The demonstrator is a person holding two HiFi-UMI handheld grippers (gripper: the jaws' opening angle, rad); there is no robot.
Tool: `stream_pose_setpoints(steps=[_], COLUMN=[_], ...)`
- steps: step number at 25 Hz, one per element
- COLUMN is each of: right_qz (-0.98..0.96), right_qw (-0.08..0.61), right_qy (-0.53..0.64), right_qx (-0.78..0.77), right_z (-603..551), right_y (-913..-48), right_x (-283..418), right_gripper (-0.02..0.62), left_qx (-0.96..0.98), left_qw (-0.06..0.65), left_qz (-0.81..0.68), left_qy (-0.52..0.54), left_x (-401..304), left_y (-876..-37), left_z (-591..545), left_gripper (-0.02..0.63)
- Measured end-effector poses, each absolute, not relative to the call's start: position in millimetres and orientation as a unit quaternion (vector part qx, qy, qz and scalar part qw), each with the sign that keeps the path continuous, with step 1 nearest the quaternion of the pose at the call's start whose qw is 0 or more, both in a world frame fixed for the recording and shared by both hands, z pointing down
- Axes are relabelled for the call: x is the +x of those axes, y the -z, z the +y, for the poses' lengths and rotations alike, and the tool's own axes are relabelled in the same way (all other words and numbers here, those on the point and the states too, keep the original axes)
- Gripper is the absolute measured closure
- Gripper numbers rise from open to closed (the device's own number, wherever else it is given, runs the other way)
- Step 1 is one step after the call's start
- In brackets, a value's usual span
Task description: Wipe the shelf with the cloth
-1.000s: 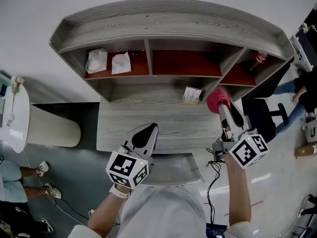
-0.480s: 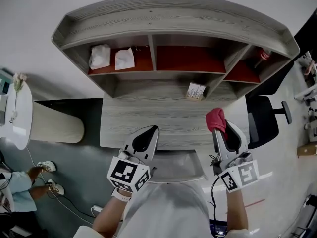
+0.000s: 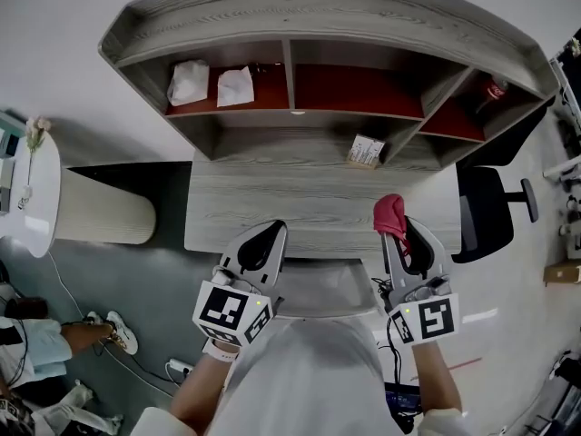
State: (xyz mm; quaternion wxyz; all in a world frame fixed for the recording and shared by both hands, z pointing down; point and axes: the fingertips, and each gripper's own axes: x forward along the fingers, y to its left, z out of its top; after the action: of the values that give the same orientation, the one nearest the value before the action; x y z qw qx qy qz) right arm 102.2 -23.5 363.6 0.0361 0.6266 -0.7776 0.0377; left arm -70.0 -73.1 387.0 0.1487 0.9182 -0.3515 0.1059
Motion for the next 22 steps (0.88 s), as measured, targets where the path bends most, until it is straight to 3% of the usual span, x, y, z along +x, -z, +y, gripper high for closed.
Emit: stream_pose_setpoints(steps=[22], right_qz=[-0.794], right_qw=[0.005], right_qy=[-0.051], right_qx=[0.606], right_z=[-38], right_y=[-336], right_x=[73], right_gripper=[0.48], left_qx=[0.92], left_qw=[0.182], left_qz=[-0.337], left_qy=[-0.08], left_x=[-71], left_y=[-387], left_z=[-66], left_gripper=[0.6])
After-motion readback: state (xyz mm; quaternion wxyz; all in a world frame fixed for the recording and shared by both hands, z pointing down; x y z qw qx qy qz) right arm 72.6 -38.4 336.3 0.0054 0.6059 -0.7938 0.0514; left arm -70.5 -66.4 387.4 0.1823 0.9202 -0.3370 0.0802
